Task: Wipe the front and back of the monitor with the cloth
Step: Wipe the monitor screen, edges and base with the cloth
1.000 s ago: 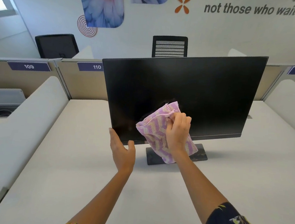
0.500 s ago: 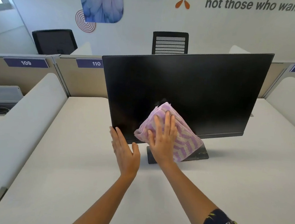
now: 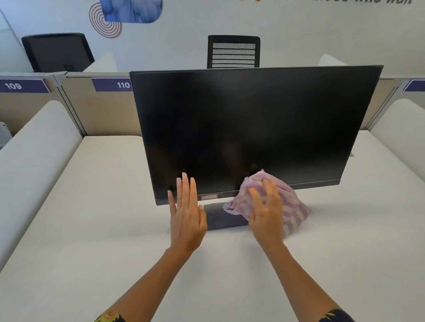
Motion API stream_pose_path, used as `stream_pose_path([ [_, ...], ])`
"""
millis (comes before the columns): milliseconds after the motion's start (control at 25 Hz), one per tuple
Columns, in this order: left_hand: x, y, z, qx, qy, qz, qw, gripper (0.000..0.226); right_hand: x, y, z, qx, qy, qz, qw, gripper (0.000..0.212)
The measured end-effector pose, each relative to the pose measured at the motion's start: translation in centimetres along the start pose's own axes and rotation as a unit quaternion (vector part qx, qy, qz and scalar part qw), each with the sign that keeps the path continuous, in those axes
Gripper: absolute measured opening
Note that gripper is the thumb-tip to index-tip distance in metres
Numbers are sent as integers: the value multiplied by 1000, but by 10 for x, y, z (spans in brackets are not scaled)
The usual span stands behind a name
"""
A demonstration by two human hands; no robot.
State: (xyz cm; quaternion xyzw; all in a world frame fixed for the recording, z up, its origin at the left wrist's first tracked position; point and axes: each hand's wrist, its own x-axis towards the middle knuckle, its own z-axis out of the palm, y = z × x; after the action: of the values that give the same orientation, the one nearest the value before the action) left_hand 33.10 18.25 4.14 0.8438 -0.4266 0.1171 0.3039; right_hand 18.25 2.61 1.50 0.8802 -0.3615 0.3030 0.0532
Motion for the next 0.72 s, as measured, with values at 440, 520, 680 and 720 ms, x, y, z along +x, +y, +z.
stream_pose_path([
  [440, 4, 9, 4, 50, -60, 43, 996, 73, -5, -79, 3, 88, 45, -45, 994, 44],
  [520, 2, 3, 7, 71, -56, 50, 995, 69, -4, -72, 5, 58, 51, -86, 993, 45],
  [680, 0, -7, 9, 89, -51, 57, 993, 76, -7, -39, 3, 37, 46, -92, 994, 59],
  [720, 0, -7, 9, 94, -53, 54, 993, 81, -7, -30, 2, 34, 50, -78, 995, 61],
])
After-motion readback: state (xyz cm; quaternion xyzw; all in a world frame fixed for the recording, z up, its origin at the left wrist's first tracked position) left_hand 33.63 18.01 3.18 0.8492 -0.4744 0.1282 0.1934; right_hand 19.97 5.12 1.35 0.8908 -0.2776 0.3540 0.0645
